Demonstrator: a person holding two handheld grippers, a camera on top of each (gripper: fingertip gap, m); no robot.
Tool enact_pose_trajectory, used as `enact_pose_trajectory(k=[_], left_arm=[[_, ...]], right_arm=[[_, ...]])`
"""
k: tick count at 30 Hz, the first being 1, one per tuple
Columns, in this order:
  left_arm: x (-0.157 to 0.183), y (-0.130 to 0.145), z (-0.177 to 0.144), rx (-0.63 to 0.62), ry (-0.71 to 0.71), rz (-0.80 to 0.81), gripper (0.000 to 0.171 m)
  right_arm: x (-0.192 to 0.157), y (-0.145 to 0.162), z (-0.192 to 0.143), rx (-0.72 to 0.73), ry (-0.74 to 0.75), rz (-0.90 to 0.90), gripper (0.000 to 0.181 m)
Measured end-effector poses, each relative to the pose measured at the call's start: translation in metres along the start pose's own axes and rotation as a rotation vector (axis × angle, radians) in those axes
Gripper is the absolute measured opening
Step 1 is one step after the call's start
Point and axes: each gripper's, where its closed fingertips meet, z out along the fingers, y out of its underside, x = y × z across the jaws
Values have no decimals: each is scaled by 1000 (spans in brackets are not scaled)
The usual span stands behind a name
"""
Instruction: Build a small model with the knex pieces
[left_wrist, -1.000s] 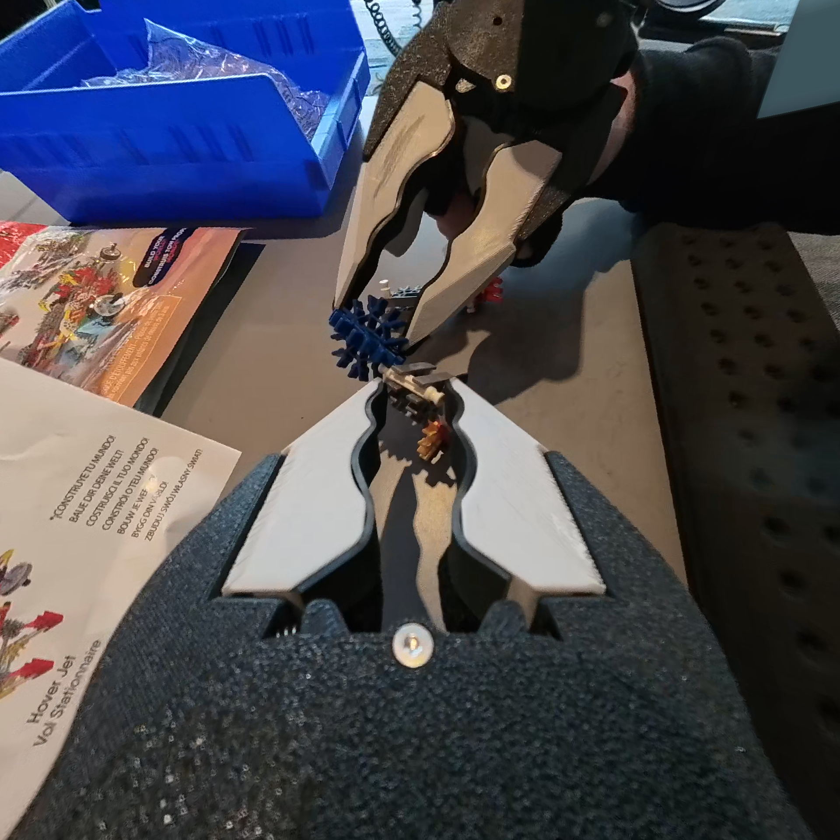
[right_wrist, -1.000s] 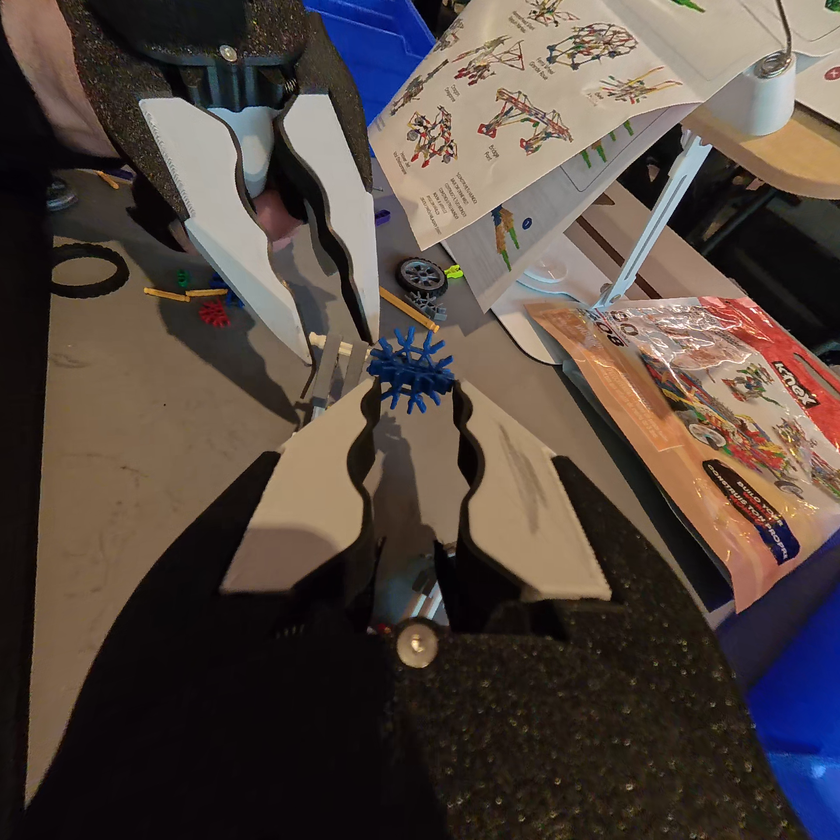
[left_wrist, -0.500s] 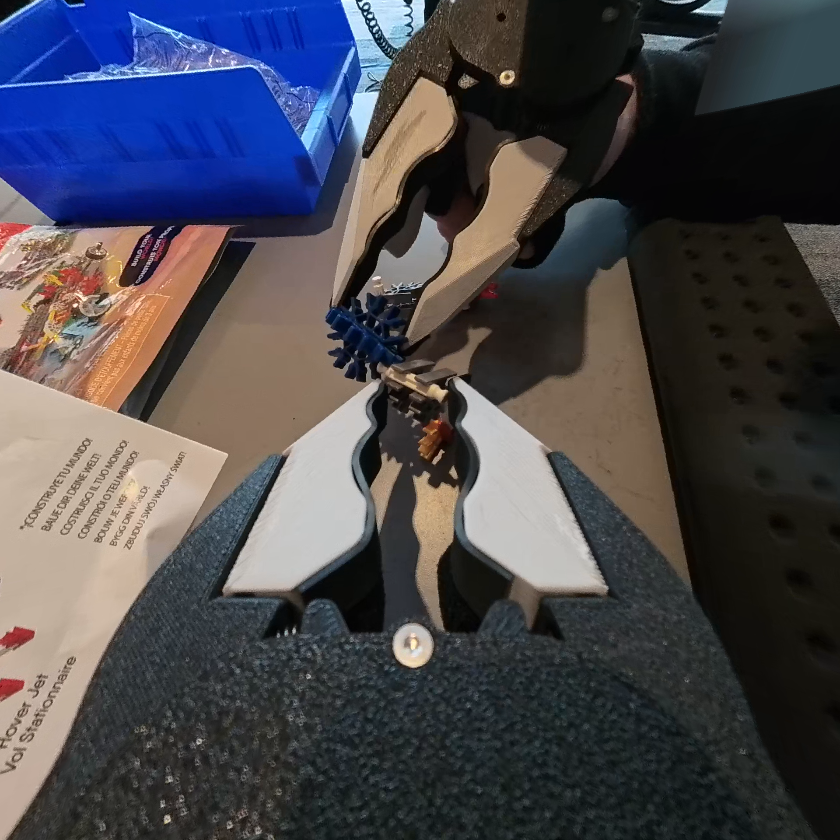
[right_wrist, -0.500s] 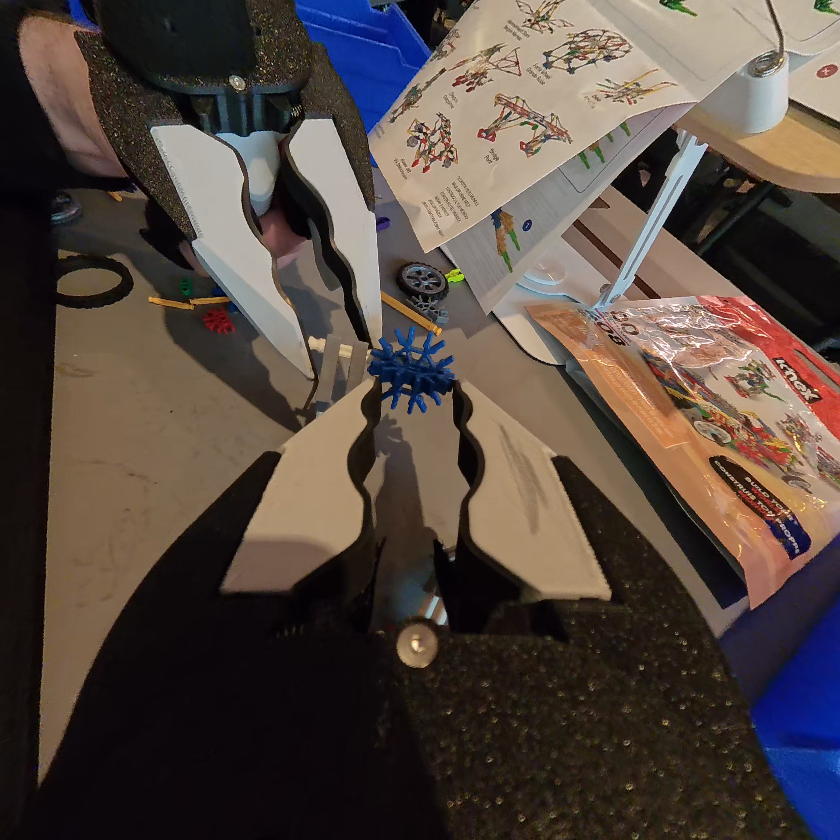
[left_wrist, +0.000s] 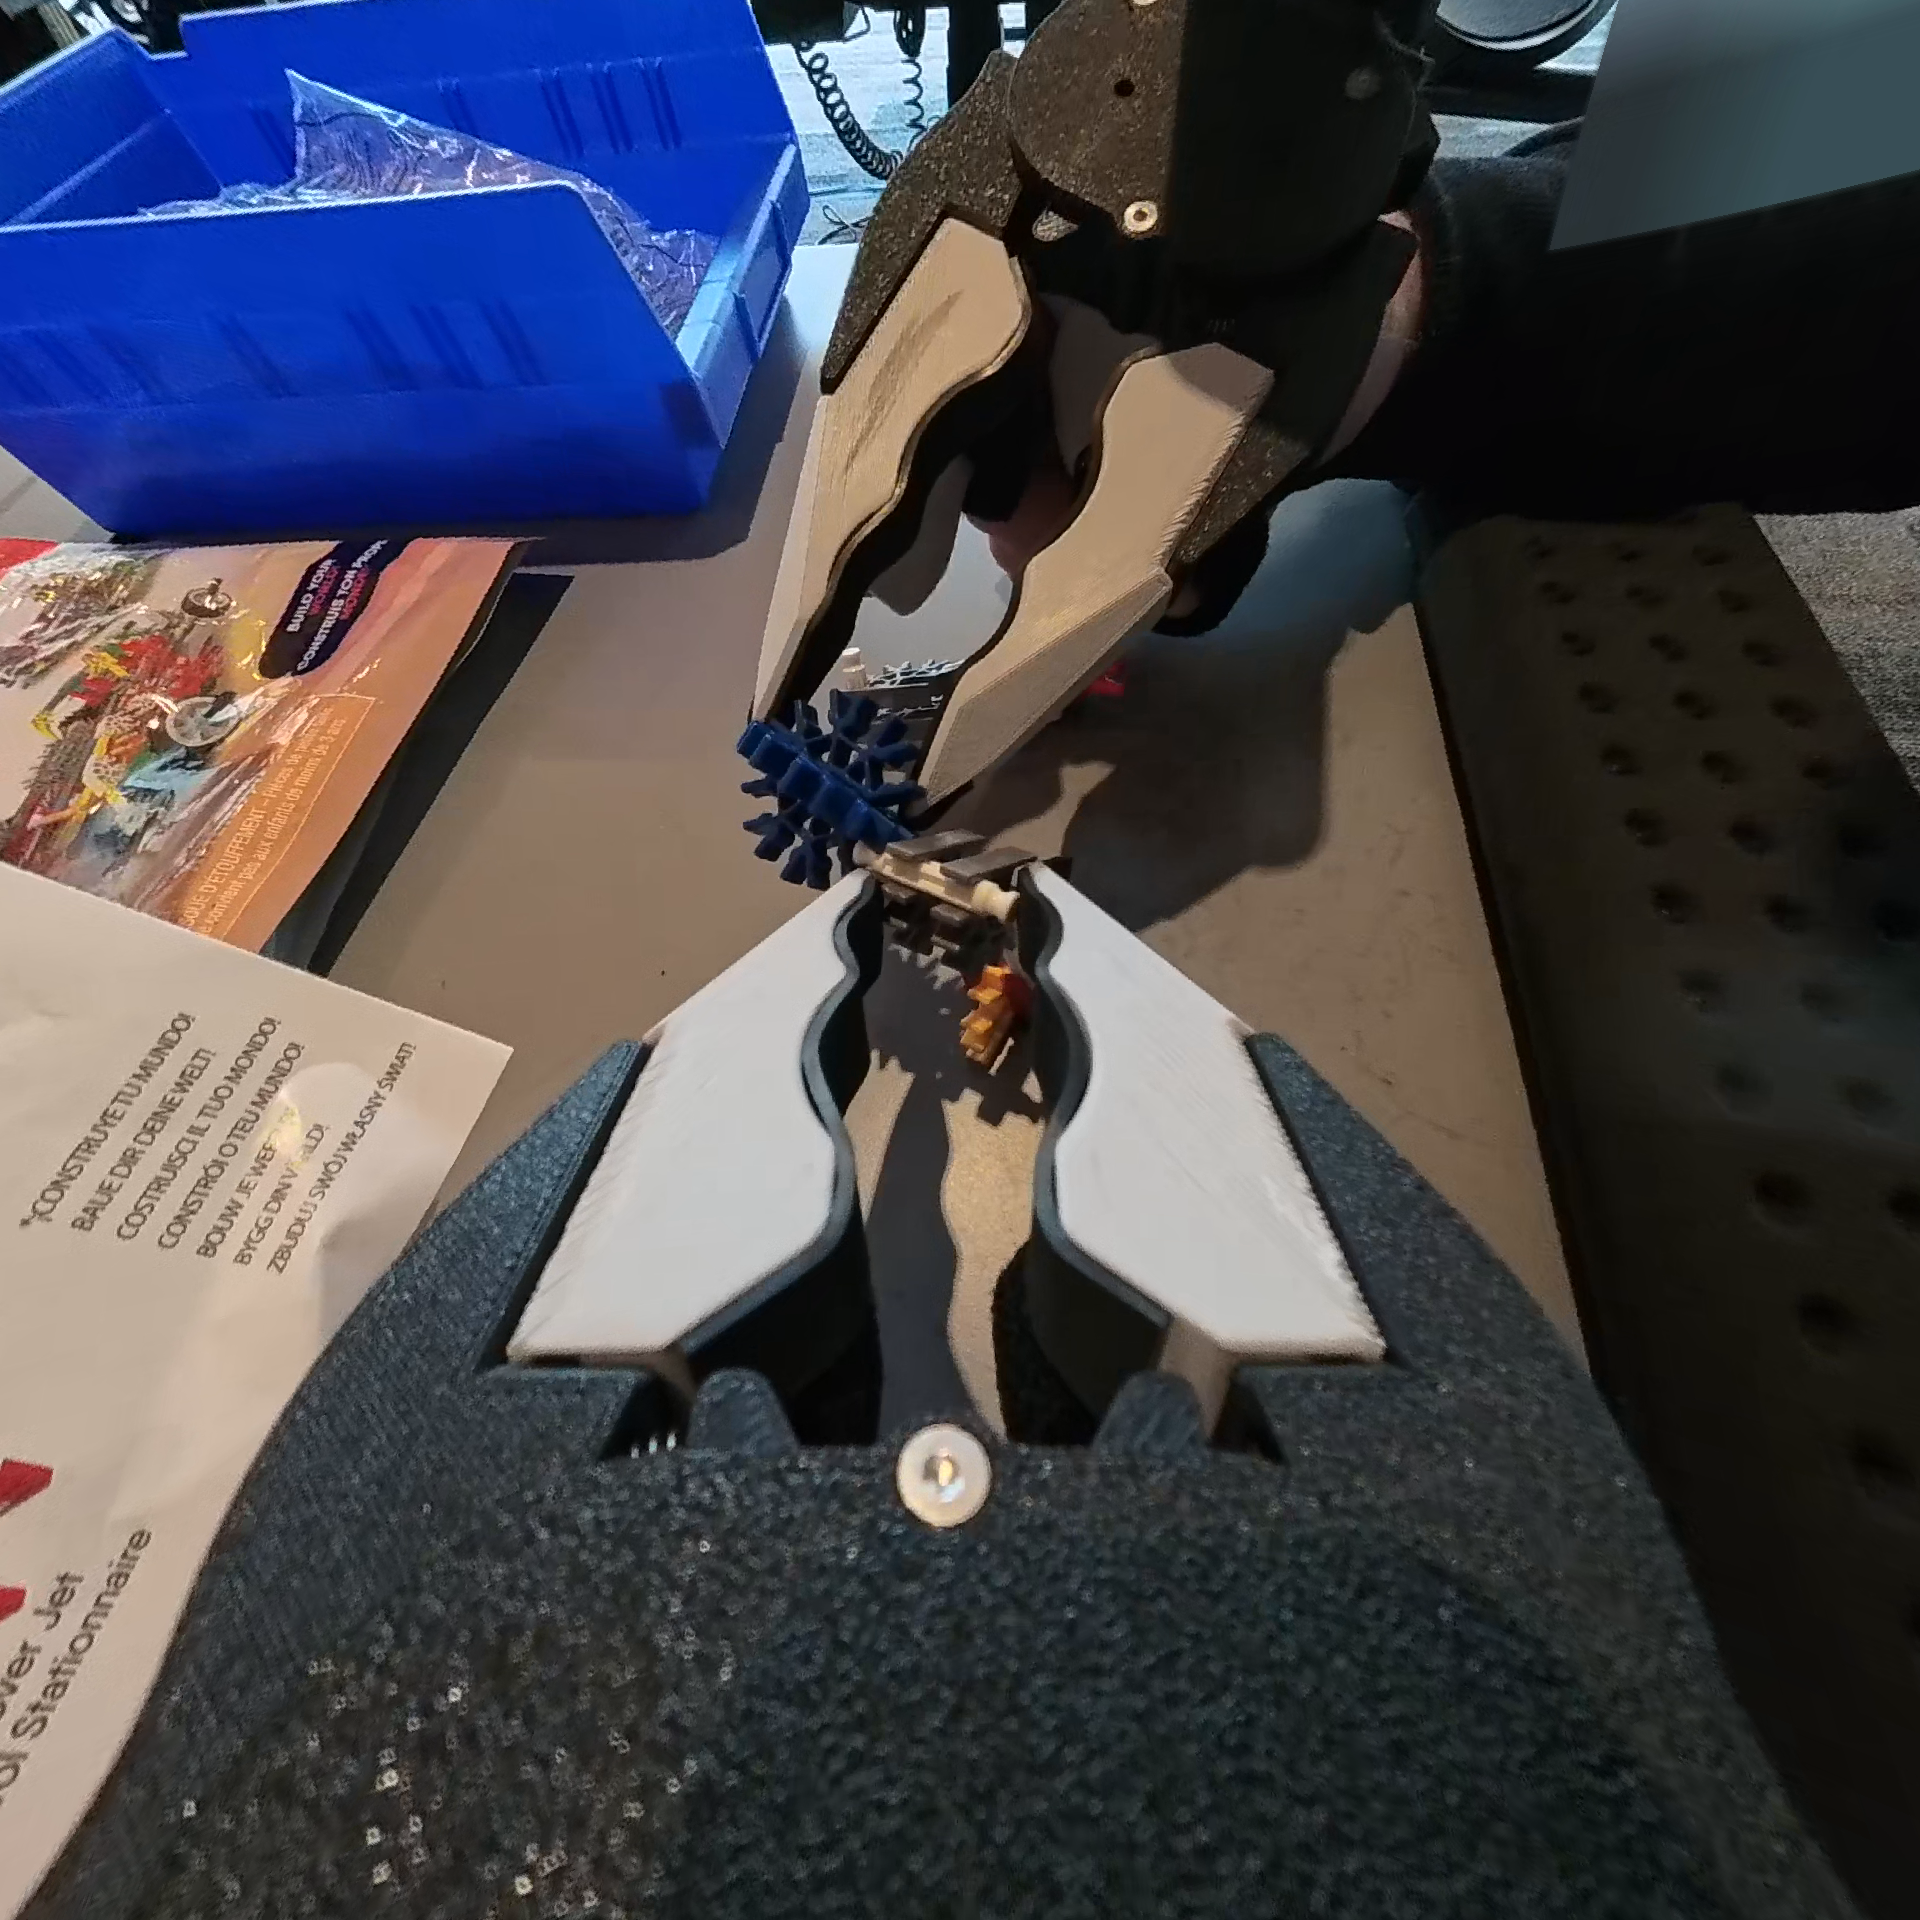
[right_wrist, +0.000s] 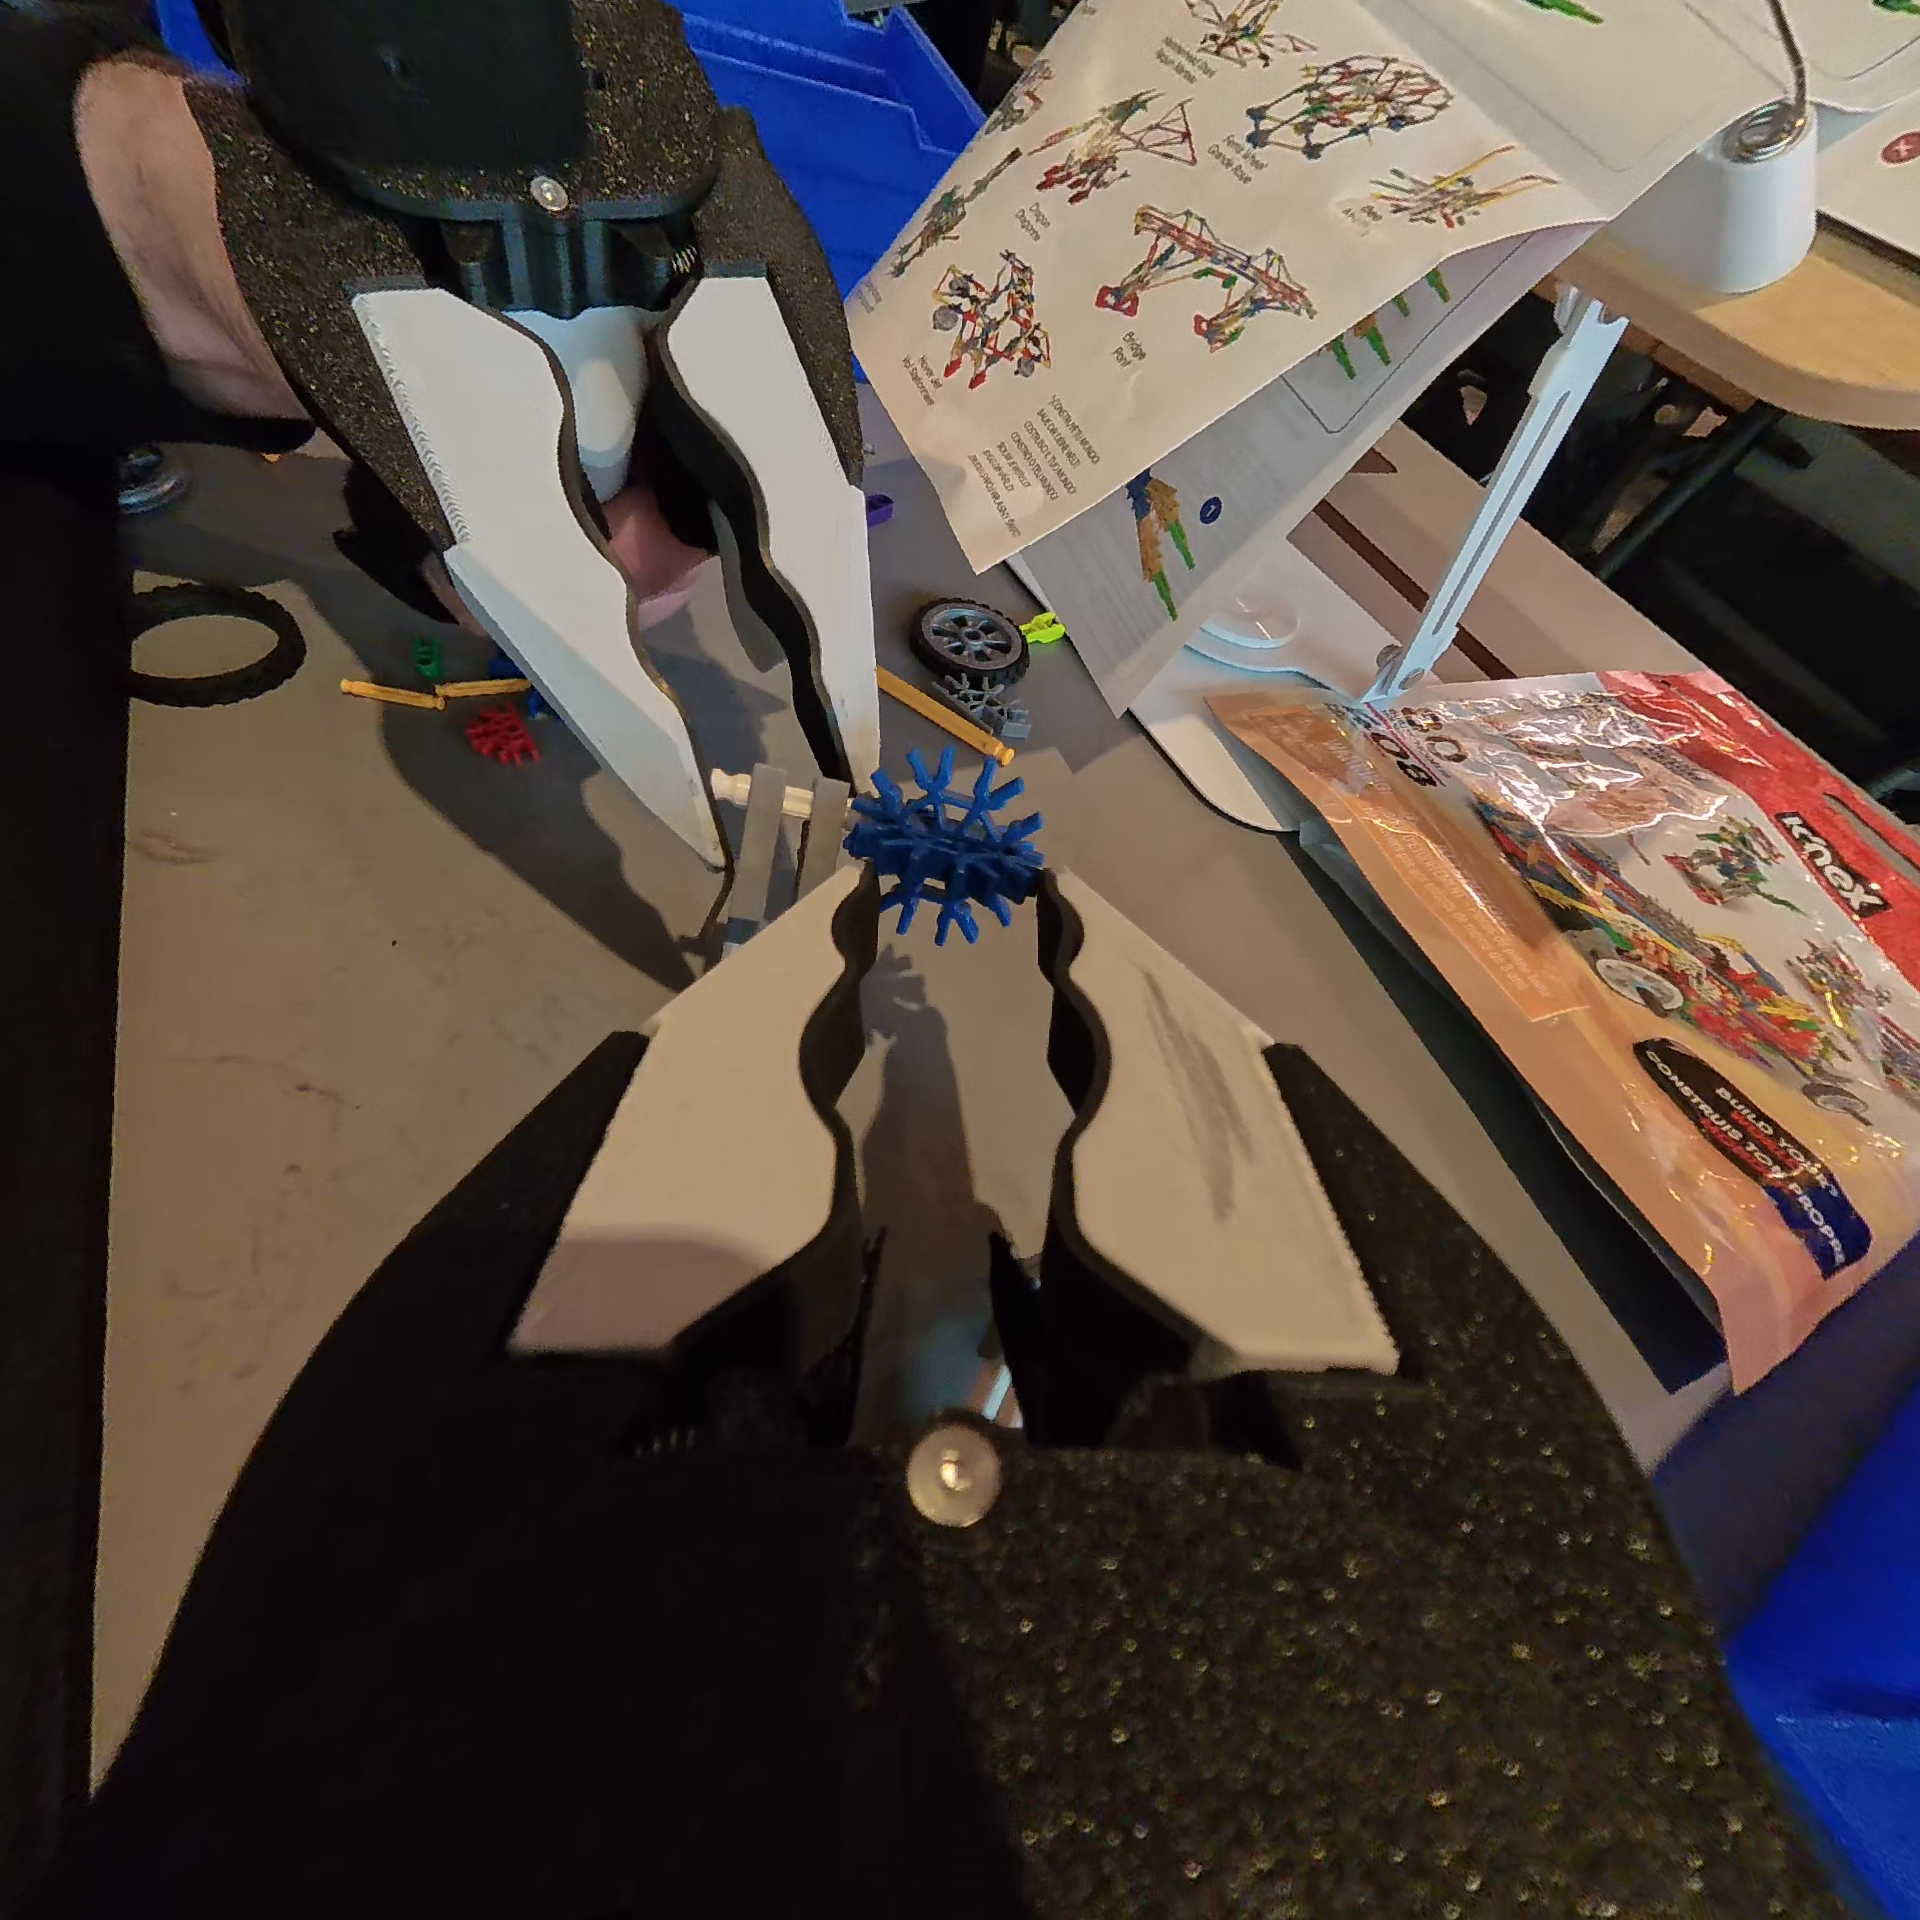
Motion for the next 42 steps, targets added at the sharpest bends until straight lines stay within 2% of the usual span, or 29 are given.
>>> enact_pose_trajectory(k=[30,42], left_arm=[[1,-2,2,55,82,4,23],[-1,0,4,42,69,4,24]], right_arm=[[0,3,0,5,-32,50,29],[1,1,2,-43,59,-65,28]])
